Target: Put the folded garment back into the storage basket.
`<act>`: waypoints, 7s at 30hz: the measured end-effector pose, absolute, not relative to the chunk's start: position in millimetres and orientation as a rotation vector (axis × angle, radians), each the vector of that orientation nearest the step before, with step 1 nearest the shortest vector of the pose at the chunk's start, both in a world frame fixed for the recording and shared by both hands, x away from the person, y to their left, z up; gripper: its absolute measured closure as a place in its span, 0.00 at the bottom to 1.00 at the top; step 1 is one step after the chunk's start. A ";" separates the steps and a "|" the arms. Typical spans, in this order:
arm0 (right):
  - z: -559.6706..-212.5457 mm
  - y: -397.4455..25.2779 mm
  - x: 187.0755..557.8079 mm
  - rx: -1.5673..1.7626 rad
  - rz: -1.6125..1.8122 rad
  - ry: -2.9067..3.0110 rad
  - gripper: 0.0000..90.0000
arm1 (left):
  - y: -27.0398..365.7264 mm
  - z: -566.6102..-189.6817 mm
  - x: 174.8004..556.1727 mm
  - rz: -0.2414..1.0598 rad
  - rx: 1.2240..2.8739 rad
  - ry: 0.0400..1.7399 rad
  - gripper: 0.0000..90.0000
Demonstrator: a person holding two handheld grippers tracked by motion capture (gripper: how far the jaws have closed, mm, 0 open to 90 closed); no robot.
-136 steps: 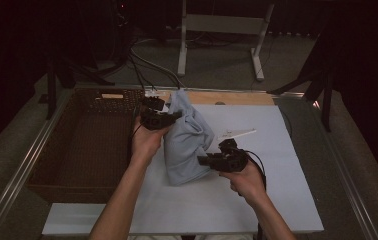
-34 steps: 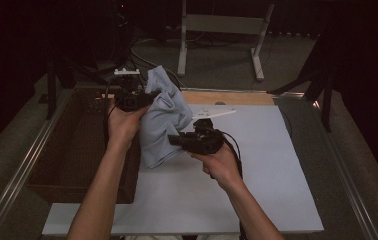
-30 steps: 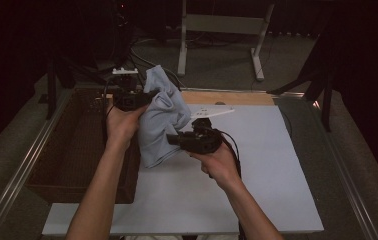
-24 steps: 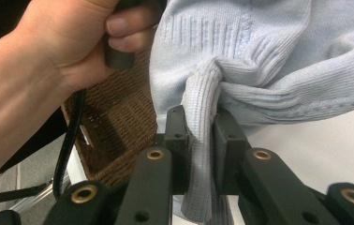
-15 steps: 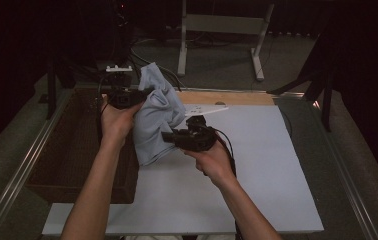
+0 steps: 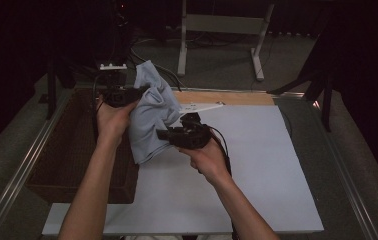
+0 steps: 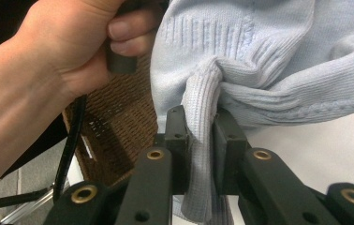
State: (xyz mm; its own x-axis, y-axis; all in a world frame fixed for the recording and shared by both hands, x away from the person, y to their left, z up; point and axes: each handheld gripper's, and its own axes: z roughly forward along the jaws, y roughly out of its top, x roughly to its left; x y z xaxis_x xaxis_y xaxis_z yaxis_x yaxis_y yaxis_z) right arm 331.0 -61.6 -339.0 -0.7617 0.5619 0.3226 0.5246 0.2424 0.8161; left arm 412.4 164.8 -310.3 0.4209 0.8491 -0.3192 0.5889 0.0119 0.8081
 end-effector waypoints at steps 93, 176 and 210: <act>-368.5 41.6 329.0 1.047 1.567 2.524 0.88 | 240.1 -318.5 398.7 0.410 1.671 1.317 0.92; -395.1 101.0 312.4 1.045 1.537 2.613 0.88 | 284.5 -340.7 390.7 0.433 1.679 1.390 0.92; -401.7 115.1 306.9 1.025 1.500 2.662 0.87 | 296.4 -349.7 389.4 0.438 1.681 1.437 0.92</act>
State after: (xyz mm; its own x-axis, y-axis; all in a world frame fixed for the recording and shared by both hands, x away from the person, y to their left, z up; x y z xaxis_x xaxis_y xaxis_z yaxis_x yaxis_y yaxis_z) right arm 306.9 115.1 -401.7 -0.7949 0.4868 0.3623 0.5620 0.3654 0.7420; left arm 389.4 296.4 -349.7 0.2752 0.9262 -0.2578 0.6251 0.0314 0.7799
